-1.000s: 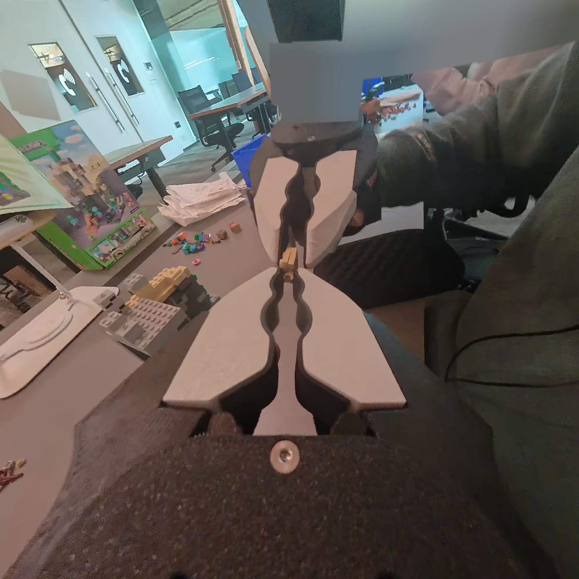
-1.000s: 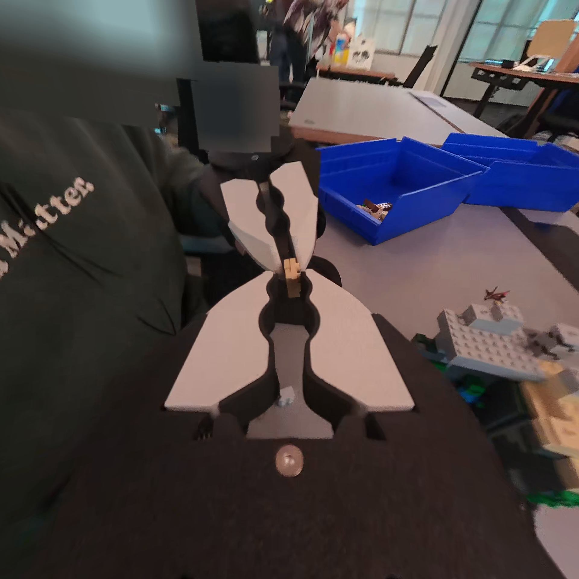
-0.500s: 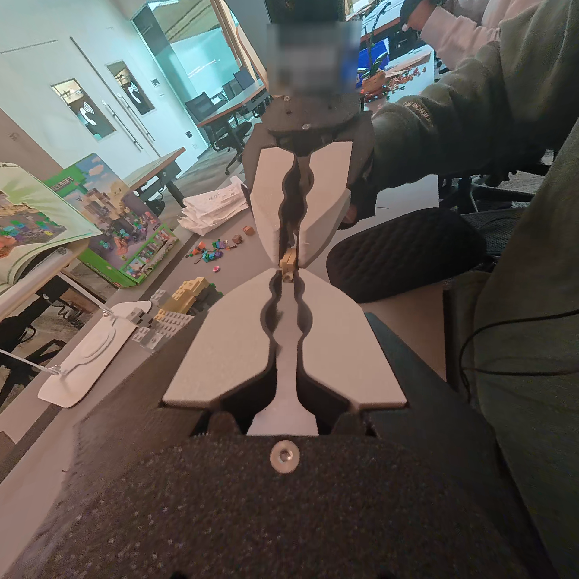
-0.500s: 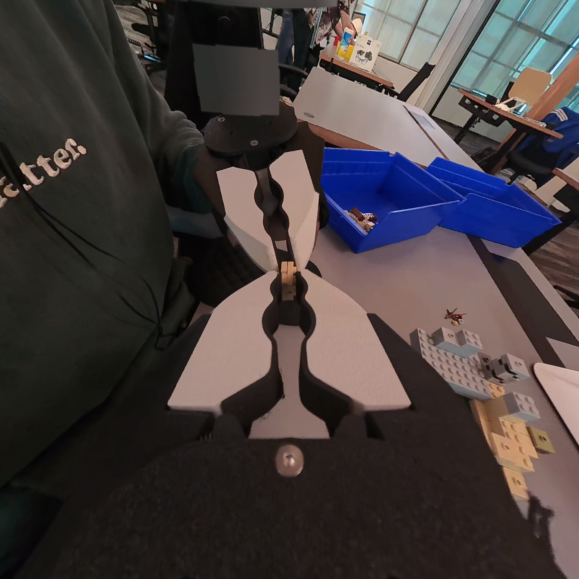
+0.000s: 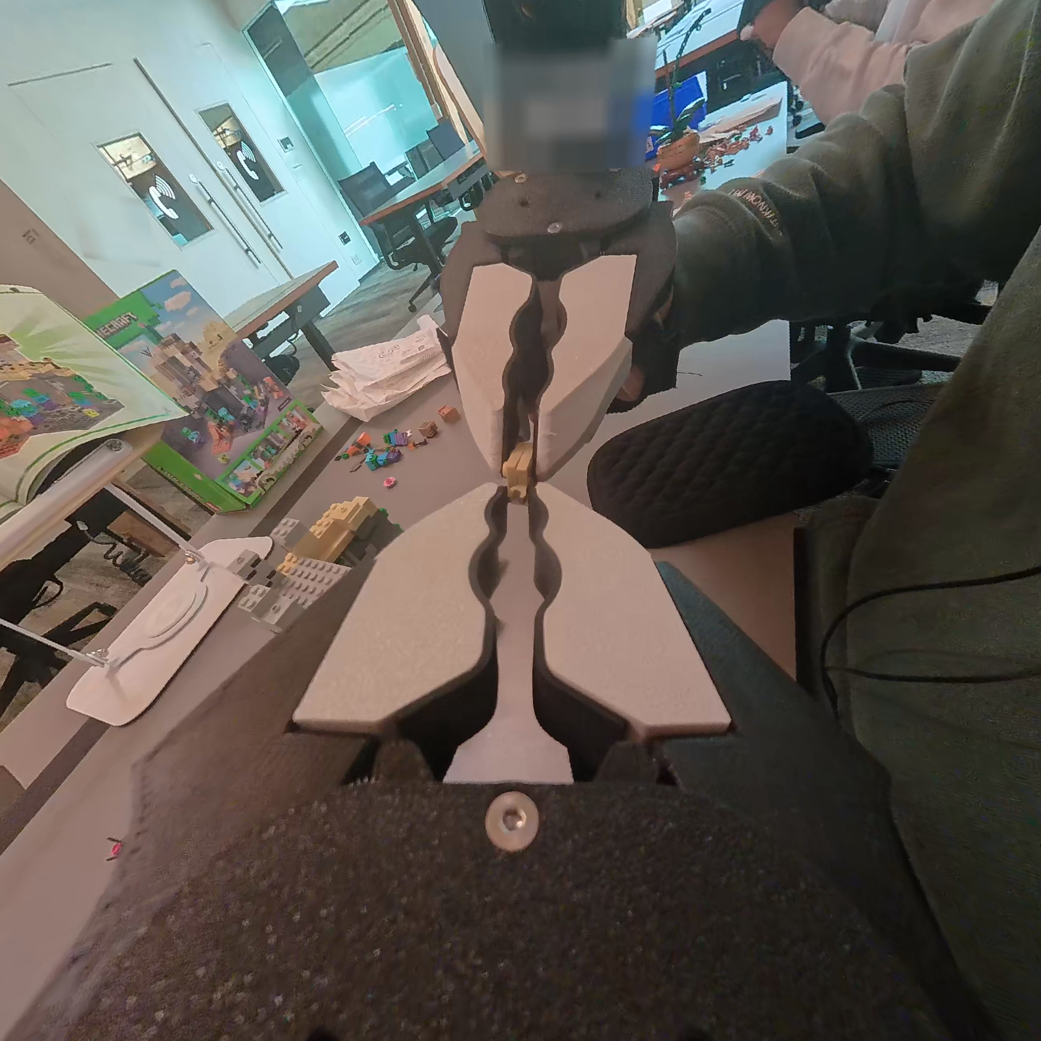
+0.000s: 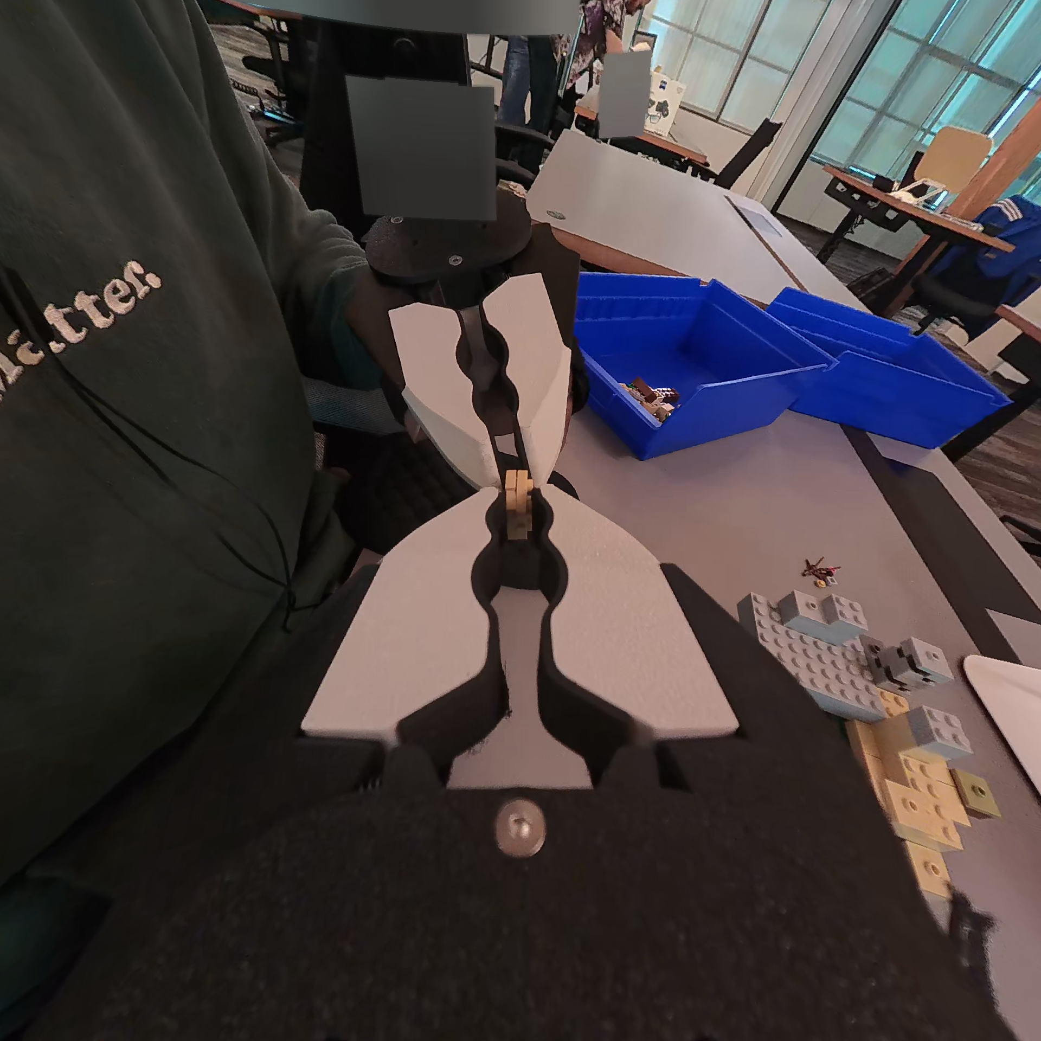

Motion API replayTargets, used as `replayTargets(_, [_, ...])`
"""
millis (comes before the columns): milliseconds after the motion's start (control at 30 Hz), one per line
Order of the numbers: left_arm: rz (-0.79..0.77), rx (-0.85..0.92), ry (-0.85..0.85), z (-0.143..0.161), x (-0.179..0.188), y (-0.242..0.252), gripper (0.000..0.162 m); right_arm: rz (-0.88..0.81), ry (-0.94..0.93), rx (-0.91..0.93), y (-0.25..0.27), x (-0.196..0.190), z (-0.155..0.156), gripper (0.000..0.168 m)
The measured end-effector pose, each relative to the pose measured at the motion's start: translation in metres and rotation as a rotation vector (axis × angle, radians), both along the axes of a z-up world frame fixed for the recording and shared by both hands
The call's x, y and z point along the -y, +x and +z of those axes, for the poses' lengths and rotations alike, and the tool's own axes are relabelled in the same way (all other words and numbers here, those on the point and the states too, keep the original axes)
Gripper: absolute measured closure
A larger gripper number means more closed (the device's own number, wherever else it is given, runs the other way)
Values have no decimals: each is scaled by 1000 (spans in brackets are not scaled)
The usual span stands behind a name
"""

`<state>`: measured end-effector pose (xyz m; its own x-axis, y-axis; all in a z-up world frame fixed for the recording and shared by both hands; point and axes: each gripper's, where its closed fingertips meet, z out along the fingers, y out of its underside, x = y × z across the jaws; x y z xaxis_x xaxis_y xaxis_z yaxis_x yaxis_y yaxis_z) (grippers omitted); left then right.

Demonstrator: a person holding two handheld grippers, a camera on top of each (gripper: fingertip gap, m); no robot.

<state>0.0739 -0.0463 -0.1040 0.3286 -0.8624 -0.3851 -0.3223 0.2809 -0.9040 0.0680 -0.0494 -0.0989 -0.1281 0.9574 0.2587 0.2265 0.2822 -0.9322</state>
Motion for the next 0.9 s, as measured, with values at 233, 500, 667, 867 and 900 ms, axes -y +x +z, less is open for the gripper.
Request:
replayTargets(233, [-7,4,-6,0,2,-1,156,13,-6,1,1,2,1,160])
replayTargets(500, [-30,5,-10,-1,5,1,156,32,-13,17,2,6,0,160])
replayTargets(667, [-28,1,-17,-3,5,0,156,32,-14,28,2,5,-3,160])
replayTargets(867, [-10,-11,4,-6,3,-2,157,12,-57,34,0,3,-7,160])
replayTargets(900, [-17,-9,-7,-7,3,-2,157,16,-81,30,0,3,-7,160])
